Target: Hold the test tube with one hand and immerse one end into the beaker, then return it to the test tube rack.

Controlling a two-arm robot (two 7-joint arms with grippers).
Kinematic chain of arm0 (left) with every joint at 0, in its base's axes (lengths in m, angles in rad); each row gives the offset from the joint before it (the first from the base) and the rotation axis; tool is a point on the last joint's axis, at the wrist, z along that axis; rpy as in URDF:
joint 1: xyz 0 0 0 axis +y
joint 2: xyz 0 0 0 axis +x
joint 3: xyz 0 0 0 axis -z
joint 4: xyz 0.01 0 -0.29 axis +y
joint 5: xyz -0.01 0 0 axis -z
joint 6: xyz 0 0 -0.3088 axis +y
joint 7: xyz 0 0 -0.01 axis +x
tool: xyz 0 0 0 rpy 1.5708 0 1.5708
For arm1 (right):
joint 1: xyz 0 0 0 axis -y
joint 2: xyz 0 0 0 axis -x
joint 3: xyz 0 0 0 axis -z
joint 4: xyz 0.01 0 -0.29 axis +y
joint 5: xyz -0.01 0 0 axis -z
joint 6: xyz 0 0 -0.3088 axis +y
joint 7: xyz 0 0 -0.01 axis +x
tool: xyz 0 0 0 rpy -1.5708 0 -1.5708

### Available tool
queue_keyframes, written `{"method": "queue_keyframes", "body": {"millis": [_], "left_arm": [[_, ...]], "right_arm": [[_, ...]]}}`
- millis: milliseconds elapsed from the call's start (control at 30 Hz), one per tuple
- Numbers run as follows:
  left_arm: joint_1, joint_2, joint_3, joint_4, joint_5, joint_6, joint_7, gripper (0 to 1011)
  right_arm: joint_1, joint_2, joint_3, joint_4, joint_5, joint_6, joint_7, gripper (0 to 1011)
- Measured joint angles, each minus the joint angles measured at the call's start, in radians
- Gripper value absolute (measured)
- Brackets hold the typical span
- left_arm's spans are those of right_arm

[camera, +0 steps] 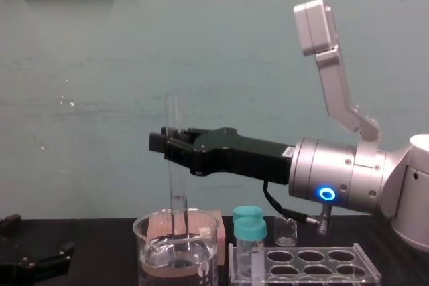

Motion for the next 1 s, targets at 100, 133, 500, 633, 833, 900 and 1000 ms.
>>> {"method": "queue_keyframes", "body": {"millis": [100,133,500,633,833,900,1000], "left_arm": [[0.0,0.0,0.0,0.0,0.0,0.0,0.0,1000],[0.0,0.0,0.0,0.0,0.0,0.0,0.0,1000],[0.0,0.0,0.0,0.0,0.0,0.0,0.0,1000],[0.0,0.0,0.0,0.0,0.0,0.0,0.0,1000],[0.0,0.0,0.0,0.0,0.0,0.0,0.0,1000],[0.0,0.0,0.0,0.0,0.0,0.0,0.0,1000],[0.0,0.0,0.0,0.0,0.0,0.0,0.0,1000]], "right_arm": [[0.007,-0.008,0.0,0.027,-0.007,-0.004,0.007,242],[0.008,-0.01,0.0,0.032,-0.008,-0.005,0.008,242],[0.021,-0.023,0.005,0.066,-0.023,-0.012,0.02,242],[0.021,-0.023,0.007,0.066,-0.028,-0.012,0.02,242],[0.011,-0.018,0.009,0.051,-0.033,-0.003,0.018,242],[0.009,-0.016,0.01,0.047,-0.034,-0.001,0.017,242],[0.005,-0.013,0.011,0.041,-0.035,0.001,0.016,242]]}}
